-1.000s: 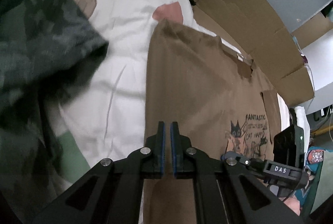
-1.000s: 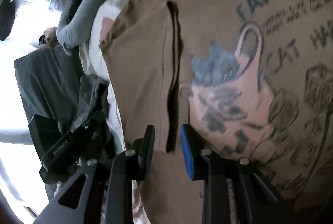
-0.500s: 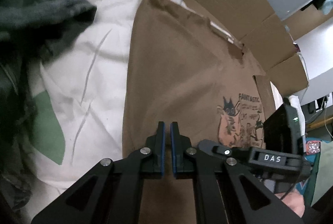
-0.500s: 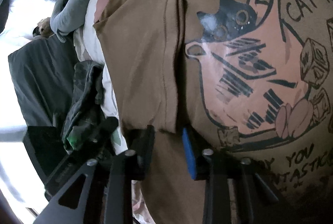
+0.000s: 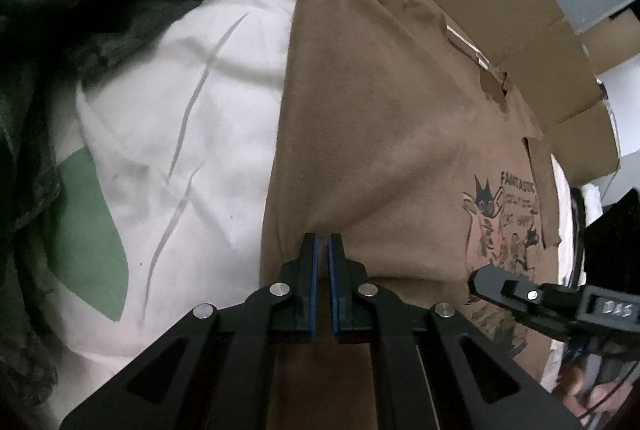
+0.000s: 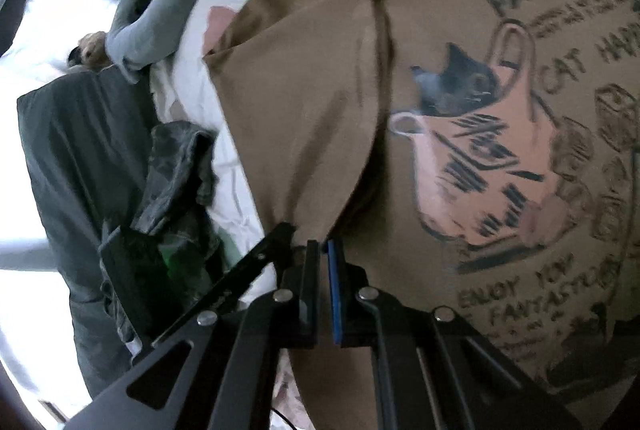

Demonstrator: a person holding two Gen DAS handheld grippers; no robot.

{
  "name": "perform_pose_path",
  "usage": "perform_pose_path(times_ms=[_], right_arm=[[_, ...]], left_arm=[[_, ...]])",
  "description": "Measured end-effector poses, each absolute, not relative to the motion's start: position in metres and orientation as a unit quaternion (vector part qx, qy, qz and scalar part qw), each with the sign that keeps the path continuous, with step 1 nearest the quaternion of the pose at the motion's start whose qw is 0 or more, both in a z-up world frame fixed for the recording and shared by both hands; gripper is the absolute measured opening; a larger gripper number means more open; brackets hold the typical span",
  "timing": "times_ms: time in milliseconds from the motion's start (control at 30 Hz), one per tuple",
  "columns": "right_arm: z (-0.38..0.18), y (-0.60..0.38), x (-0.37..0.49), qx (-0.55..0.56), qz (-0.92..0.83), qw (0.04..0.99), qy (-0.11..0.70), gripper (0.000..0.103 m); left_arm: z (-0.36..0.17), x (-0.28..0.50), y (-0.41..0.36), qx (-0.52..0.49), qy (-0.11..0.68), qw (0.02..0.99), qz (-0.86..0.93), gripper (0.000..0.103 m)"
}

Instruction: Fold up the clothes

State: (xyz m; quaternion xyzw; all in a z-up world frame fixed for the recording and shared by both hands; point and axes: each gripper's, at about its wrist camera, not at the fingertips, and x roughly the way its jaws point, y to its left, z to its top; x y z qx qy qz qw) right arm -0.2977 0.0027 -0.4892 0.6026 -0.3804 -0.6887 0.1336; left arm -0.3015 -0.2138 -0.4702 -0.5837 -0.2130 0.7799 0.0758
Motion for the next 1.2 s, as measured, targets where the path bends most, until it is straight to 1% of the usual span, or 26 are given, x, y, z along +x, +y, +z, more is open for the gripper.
perform_pose_path(times_ms=[67, 200, 467, 600, 733, 833, 967, 1000, 1067, 1133, 1167, 1200], right_arm=[[-0.487, 0.007, -0.295, 0.602, -0.702, 0.127, -0.36, 0.006], [-0.489, 0.017, -0.295, 0.594, -0.706, 0.125, -0.364, 0.006], [-0.481, -0.003, -0.315, 0.575, -0.72, 0.174, -0.347, 0.007], [-0.49, -0.022, -0.325, 0.579, -0.714, 0.204, -0.336, 0.007], [-0.516, -0.03, -0.322, 0.606, -0.701, 0.202, -0.318, 0.008], [-0.527, -0.026, -0.315, 0.604, -0.696, 0.2, -0.333, 0.006], [-0.525, -0.024, -0.309, 0.605, -0.692, 0.193, -0.343, 0.007], [-0.523, -0.024, -0.308, 0.605, -0.693, 0.192, -0.342, 0.008], [-0.516, -0.023, -0.307, 0.601, -0.697, 0.195, -0.339, 0.014], [-0.511, -0.022, -0.305, 0.595, -0.701, 0.2, -0.338, 0.025], [-0.508, -0.022, -0.304, 0.59, -0.705, 0.205, -0.336, 0.029], [-0.506, -0.022, -0.303, 0.586, -0.709, 0.207, -0.333, 0.036]], left_arm=[[-0.466, -0.3, -0.214, -0.579, -0.224, 0.081, 0.78, 0.005], [-0.455, -0.301, -0.212, -0.563, -0.227, 0.097, 0.788, 0.005], [-0.456, -0.319, -0.206, -0.547, -0.218, 0.12, 0.799, 0.005], [-0.469, -0.329, -0.201, -0.542, -0.226, 0.138, 0.797, 0.005], [-0.486, -0.332, -0.201, -0.548, -0.234, 0.14, 0.791, 0.005], [-0.484, -0.33, -0.203, -0.545, -0.238, 0.141, 0.791, 0.005], [-0.468, -0.319, -0.204, -0.539, -0.228, 0.122, 0.802, 0.005], [-0.464, -0.315, -0.205, -0.536, -0.225, 0.118, 0.805, 0.005], [-0.456, -0.306, -0.207, -0.532, -0.22, 0.109, 0.81, 0.005], [-0.453, -0.299, -0.208, -0.531, -0.218, 0.101, 0.812, 0.005], [-0.451, -0.296, -0.208, -0.531, -0.218, 0.097, 0.813, 0.005], [-0.45, -0.292, -0.209, -0.533, -0.217, 0.091, 0.813, 0.005]])
